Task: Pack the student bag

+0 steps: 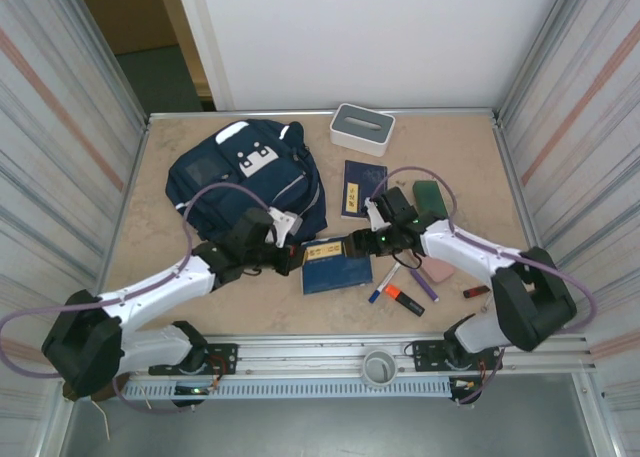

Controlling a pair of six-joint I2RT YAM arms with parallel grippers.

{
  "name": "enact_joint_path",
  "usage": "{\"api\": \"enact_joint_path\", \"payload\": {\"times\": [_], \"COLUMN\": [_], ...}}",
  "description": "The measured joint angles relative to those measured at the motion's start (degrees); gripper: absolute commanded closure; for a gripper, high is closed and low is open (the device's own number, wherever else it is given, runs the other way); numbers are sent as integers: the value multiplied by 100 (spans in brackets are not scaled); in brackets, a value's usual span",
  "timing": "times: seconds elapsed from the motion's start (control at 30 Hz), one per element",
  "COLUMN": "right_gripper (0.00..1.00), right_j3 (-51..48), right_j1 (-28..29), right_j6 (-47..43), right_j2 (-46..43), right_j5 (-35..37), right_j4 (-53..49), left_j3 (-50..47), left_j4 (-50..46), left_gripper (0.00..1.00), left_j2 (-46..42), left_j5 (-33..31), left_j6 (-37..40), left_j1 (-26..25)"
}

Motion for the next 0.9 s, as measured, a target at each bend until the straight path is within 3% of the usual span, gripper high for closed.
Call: {"api": "enact_joint_path", "payload": {"times": [0.23, 0.57, 0.77, 0.9], "right_gripper": [16, 16, 18, 26], "right_j3": [105, 468, 741, 826], "right_j1": [166, -173, -404, -407], "right_j6": [-1314, -3303, -3858, -4035], "right_j2": [-787, -540, -59, 415], "right_j5": [199, -1060, -2057, -2533], "right_j4": [496, 713, 632, 575], "left_j3": [776, 1158, 1226, 1228], "left_j4": [-723, -1058, -1099, -1095], "left_gripper": [100, 100, 100, 100], "left_j2": [-142, -146, -125, -125], "left_j5": [-238, -271, -109, 103], "left_j6": [1655, 3169, 3624, 3877], "left_j1": [2, 7, 188, 282]}}
